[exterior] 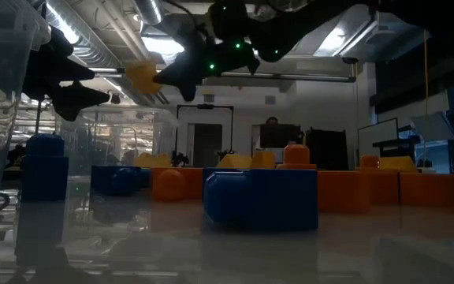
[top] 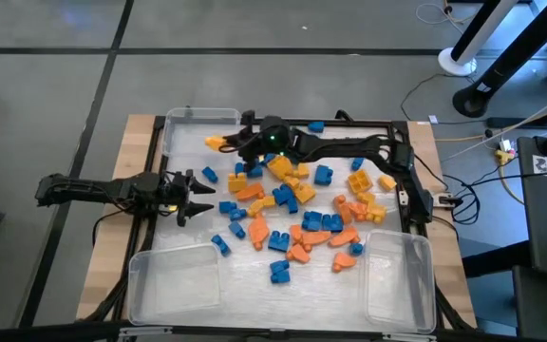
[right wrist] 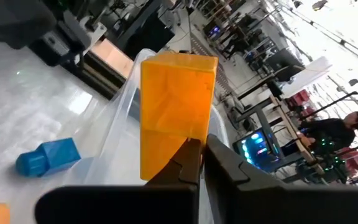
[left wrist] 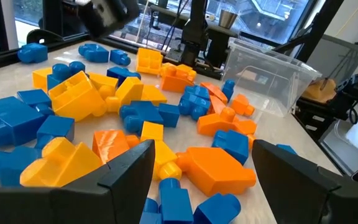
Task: Sort blocks
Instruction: Put the yellow game piece into the top transparent bin, then put the blue game piece into the bottom left transparent bin
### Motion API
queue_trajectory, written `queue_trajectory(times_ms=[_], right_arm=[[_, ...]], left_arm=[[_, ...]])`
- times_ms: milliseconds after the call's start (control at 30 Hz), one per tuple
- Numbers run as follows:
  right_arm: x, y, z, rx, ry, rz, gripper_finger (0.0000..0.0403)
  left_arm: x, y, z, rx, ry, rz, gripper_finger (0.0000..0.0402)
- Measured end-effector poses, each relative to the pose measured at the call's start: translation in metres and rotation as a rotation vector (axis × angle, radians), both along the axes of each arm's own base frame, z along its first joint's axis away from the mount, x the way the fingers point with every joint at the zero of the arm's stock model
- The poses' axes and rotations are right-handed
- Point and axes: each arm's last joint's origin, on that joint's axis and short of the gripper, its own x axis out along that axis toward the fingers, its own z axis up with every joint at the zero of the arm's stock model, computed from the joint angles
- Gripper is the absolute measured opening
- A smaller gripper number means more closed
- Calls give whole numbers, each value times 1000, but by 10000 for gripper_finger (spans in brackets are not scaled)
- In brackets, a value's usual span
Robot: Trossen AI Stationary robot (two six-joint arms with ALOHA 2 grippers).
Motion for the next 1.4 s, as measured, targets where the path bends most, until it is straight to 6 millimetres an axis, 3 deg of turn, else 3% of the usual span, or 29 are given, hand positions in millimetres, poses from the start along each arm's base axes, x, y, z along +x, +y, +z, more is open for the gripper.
queue_trajectory(times_ms=[167,400,733,967,1067,1167,1400], right_arm=[[4,-6,-12,-3,-1,-28,16],[4,-6,-14,23,-2,-34,24],[5,-15,1,38,-23,-112,137],[7,-15,12,39,-22,-106,160],[7,-15,23,50,39,-109,160],[-1,-13,50,29,150,-116,160],[-42,-1,121,29,445,-107,160]], left_arm=[[0,0,0,-1,0,0,260],[0,0,2,-1,-17,0,260],[0,0,3,-6,-31,1,260],[0,0,3,-60,-39,9,260],[0,0,7,-95,-61,11,260],[0,0,18,-107,-95,10,260],[-3,0,55,-9,-189,-3,260]])
